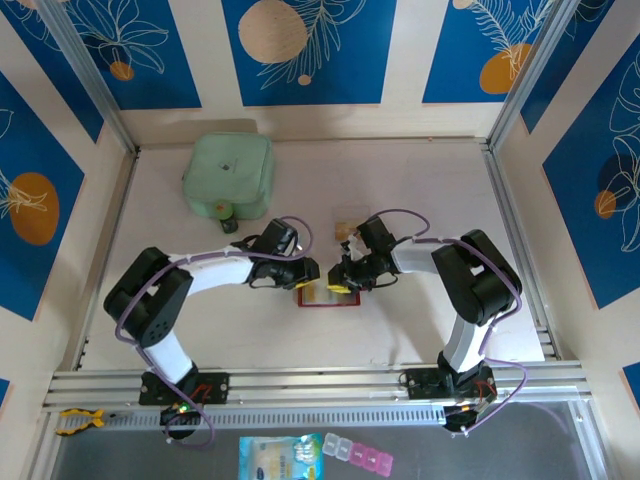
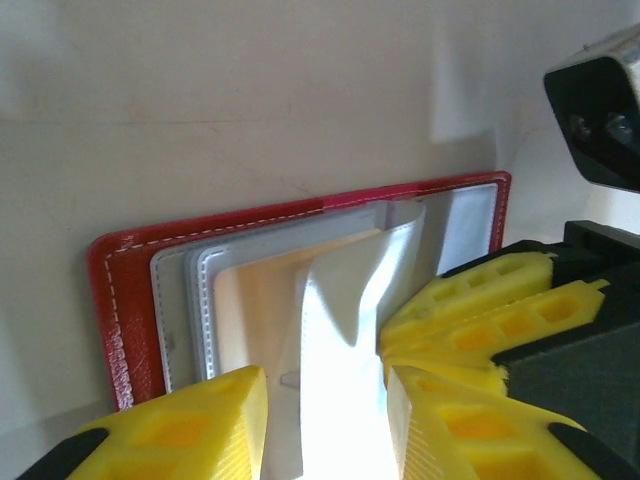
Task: Take the credit cards out of the card holder
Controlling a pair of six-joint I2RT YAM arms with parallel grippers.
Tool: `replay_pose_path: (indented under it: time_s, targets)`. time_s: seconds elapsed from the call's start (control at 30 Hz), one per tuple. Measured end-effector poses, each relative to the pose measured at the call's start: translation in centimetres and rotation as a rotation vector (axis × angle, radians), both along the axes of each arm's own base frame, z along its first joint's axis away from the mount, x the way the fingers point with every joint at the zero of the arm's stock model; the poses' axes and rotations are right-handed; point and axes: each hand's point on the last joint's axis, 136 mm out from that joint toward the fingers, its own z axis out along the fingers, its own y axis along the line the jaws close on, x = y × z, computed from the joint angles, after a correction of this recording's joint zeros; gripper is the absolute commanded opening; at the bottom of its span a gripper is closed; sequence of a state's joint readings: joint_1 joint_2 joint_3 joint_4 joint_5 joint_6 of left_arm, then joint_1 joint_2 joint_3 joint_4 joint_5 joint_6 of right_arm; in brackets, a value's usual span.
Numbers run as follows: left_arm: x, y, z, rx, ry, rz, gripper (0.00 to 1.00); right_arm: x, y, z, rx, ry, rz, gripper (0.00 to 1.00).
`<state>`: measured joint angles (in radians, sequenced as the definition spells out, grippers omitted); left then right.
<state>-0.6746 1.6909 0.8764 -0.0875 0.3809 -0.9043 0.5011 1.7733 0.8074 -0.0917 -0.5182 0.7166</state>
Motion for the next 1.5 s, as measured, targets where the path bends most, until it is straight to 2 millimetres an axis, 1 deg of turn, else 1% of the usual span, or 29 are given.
replay_pose_path:
  time_s: [0.1, 0.23, 0.33, 0.43, 0.57, 0.77, 0.97, 1.1, 1.17, 1.4, 1.5]
  targets:
    - [-0.3, -0.2, -0.3, -0.006, 0.017, -0.001, 0.37, 0.0, 0.0, 0.1, 0.02, 0.013, -0.003, 0.2]
    - [-0.2, -0.6, -0.3, -0.028, 0.021, 0.003, 0.31, 0.0, 0.1, 0.1, 0.035, 0.022, -0.006, 0.21]
    - [-0.2, -1.0, -0.1, -0.048, 0.022, 0.001, 0.29, 0.0, 0.1, 0.1, 0.04, 0.021, -0.005, 0.21]
    - [-0.3, -1.3, 0.0, -0.065, 0.027, 0.004, 0.29, 0.0, 0.2, 0.2, 0.044, 0.022, -0.006, 0.23]
    - [-0.5, -1.5, 0.1, -0.076, 0.031, 0.0, 0.3, 0.0, 0.2, 0.5, 0.051, 0.02, -0.011, 0.28]
    - [-0.5, -1.6, 0.1, -0.08, 0.032, -0.001, 0.3, 0.4, -0.2, 2.0, 0.054, -0.019, -0.032, 0.3]
    - [-0.8, -1.9, 0.3, -0.084, 0.032, -0.01, 0.3, 1.4, -1.4, 4.1, 0.06, -0.075, -0.079, 0.3]
    - [-1.1, -2.3, 0.4, -0.086, 0.032, -0.021, 0.27, 1.7, -2.1, 5.3, 0.065, -0.1, -0.102, 0.31]
    - [-1.1, -2.6, 0.8, -0.091, 0.032, -0.026, 0.26, 1.9, -2.4, 5.7, 0.065, -0.11, -0.112, 0.31]
    - [-0.7, -4.9, 2.6, -0.127, 0.001, -0.057, 0.26, 2.3, -3.4, 6.9, 0.063, -0.135, -0.144, 0.31]
    - [-0.4, -5.8, 2.7, -0.131, -0.001, -0.066, 0.28, 2.2, -4.1, 7.2, 0.06, -0.138, -0.158, 0.31]
